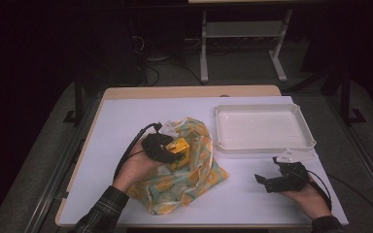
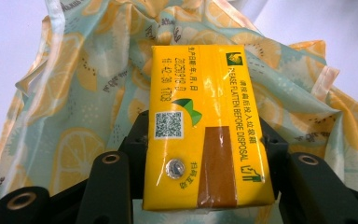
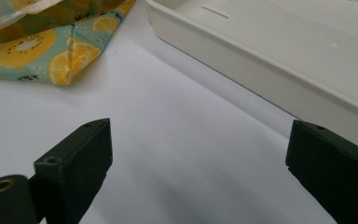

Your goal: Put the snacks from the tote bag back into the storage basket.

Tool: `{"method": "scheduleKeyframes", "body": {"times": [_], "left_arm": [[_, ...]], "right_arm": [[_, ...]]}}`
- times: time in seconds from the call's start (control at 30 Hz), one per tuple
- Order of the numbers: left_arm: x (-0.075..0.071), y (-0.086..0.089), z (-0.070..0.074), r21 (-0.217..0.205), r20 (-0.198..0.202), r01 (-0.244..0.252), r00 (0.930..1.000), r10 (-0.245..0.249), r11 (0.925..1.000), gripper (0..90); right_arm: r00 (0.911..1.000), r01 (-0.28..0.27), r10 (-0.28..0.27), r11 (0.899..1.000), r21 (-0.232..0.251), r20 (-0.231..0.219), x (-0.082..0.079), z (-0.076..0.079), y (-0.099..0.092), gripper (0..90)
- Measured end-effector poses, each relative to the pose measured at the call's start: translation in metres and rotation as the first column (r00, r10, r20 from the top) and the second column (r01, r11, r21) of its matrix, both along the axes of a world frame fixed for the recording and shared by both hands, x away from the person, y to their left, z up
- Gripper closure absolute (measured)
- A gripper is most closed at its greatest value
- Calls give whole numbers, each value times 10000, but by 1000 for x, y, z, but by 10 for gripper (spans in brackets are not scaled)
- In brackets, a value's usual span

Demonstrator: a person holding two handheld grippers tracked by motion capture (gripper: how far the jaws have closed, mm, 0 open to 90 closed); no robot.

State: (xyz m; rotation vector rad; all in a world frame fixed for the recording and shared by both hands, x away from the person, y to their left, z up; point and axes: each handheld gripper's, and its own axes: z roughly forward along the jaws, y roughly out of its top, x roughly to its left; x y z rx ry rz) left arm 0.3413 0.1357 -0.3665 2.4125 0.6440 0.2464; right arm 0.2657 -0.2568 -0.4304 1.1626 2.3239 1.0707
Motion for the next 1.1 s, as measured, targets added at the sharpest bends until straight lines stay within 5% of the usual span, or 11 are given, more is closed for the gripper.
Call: {"method": "scheduleKeyframes", "body": {"times": [1.1], "left_arm": [[15,-15,54,-717,251,75,9997,-57,9974,520]], "right_arm": [[10000,-53,53,10000,14,-25,-1,0,0,68]]}}
